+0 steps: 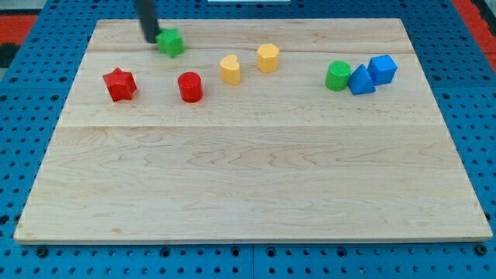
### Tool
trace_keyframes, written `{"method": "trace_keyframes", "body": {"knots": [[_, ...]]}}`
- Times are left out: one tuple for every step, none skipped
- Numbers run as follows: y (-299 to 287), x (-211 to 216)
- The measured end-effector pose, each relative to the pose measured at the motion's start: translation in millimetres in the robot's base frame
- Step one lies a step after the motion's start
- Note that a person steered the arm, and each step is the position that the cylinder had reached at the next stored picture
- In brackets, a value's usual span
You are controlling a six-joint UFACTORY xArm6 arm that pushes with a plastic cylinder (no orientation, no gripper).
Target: Move green star above green circle
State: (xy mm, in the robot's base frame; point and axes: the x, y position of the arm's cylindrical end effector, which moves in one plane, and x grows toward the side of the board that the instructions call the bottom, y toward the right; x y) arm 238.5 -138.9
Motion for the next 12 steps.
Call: {"method": "trace_keyframes", "body": {"knots": [[65.7, -2.5], [45.5, 6.7], [44.8, 26.1], [92.1, 16.6], [164.6, 14.1], [222.9, 12.3], [255.8, -10.6], [291.5, -13.9], [320.2, 5.9], [335.7, 33.0], [335.7, 54.0], [335.6, 40.5]]}}
